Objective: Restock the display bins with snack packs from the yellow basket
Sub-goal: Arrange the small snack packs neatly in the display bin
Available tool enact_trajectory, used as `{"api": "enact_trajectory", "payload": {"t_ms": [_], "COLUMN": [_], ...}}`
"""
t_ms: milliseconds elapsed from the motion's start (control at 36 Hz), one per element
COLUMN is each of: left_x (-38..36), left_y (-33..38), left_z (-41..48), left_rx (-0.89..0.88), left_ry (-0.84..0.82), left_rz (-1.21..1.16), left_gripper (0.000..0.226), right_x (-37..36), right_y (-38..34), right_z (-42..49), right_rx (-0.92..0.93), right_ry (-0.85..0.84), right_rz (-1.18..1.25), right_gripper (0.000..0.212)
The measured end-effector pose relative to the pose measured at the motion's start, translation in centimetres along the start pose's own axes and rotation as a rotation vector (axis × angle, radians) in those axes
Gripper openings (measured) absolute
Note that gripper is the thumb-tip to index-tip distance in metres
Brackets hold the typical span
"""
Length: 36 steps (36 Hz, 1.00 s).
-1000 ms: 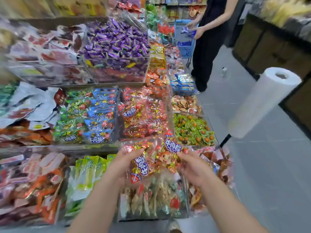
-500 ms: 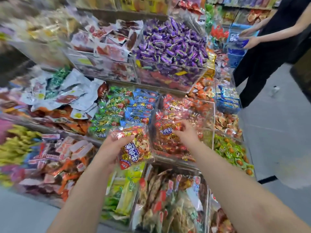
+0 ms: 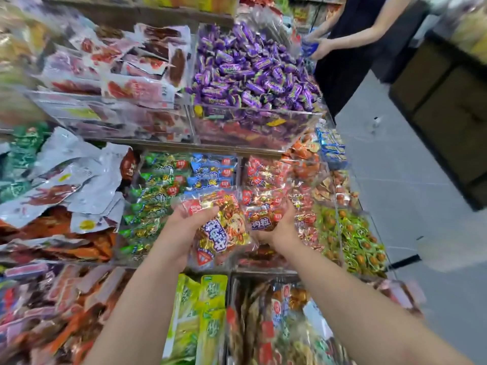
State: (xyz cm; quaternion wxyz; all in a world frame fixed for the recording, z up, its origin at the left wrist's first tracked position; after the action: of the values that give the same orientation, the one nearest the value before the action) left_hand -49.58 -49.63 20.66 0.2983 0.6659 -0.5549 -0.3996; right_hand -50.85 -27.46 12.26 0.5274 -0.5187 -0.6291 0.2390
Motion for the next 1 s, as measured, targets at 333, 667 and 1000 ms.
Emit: {"api": "enact_trajectory", "payload": {"t_ms": [333,667,1000], "left_x": [-2.2,-4.6,-8.1], "left_y": [-0.6,-1.5,-1.5], "left_z": [-0.7,-1.2,-0.4], "left_rx": [0.021,0.016,-0.007], "left_ry": [-0.037,-0.057,-0.122], "left_rz": [-0.032,-0.002,0.075], "left_gripper": [0.026,0.022,0.025], "right_x": [3.7,5.8,7.5], "right_y": [-1.2,-2.6,-4.3], "right_z": [-2.8,-8.1,-7.3], "right_rx": [0.019,0.287,-0.002], "right_ry": [0.175,0.212,-0.269], "right_rz": [0.008,-0.073,0.179], "right_gripper": [0.103,0.042,0.076]}}
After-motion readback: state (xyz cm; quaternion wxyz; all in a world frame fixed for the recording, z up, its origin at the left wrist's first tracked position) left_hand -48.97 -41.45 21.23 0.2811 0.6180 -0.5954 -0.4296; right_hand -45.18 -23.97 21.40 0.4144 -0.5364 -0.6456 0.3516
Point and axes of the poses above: each hand's wrist, its own z-axis towards the middle knuckle, its own x-axis out of the back of the hand, y = z × x, the point moved 2 cm from there along z, towards the middle knuckle, and after that the axes turned 2 degrees about x, right-handed, at the moved point
